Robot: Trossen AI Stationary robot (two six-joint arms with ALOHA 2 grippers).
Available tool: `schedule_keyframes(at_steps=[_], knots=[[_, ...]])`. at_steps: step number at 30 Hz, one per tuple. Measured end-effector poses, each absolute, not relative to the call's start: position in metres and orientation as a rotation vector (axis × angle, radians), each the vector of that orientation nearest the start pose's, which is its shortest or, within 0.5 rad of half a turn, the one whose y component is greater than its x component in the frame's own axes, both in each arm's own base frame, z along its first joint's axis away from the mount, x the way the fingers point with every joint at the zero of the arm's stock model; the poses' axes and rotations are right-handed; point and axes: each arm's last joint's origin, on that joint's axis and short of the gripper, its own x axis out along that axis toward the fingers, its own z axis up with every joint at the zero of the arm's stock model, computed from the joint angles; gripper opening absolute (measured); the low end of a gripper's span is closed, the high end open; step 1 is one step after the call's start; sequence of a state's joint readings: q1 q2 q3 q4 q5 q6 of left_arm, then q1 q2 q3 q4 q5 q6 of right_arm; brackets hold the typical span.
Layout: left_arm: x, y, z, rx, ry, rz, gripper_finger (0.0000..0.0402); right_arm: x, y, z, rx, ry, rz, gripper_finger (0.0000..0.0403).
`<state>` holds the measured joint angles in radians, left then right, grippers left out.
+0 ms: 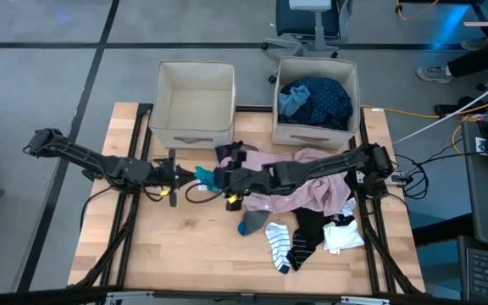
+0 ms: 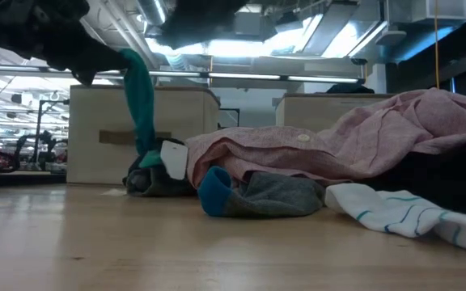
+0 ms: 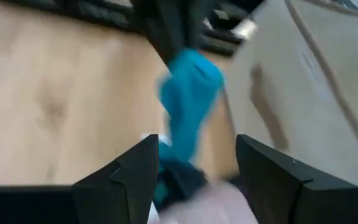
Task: Sort clothes
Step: Put the light blue sock into the right laundry organizer
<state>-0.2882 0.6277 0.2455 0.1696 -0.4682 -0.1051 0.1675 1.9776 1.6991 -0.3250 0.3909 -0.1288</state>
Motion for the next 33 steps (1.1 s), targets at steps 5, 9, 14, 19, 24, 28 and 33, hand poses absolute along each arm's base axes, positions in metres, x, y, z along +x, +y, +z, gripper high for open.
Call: schedule_keyframes(at_steps=[5, 9, 14, 19, 24, 28, 33], knots=[[0.145, -0.029, 0.203, -0.029, 0.187, 0.197, 0.0005, 0.470, 0.062, 0.256, -0.258, 0.553, -0.194, 0.0216], [0.145, -0.029, 0.203, -0.037, 0.183, 0.198, 0.0005, 0.481, 0.056, 0.243, -0.260, 0.525, -0.268, 0.0216], [0.145, -0.030, 0.203, -0.036, 0.184, 0.196, 0.0005, 0.485, 0.050, 0.235, -0.258, 0.524, -0.278, 0.0191], [0.145, -0.030, 0.203, -0.038, 0.183, 0.196, 0.0005, 0.485, 0.048, 0.236, -0.276, 0.526, -0.277, 0.0078], [0.145, -0.030, 0.203, -0.102, 0.179, 0.201, 0.0005, 0.485, 0.047, 0.236, -0.286, 0.531, -0.263, 0.0020], [0.145, -0.030, 0.203, -0.125, 0.178, 0.180, 0.0013, 0.483, 0.048, 0.239, -0.321, 0.537, -0.266, 0.0028], [0.145, -0.030, 0.202, -0.147, 0.189, 0.181, 0.0066, 0.469, 0.053, 0.263, -0.379, 0.553, -0.297, 0.0008]])
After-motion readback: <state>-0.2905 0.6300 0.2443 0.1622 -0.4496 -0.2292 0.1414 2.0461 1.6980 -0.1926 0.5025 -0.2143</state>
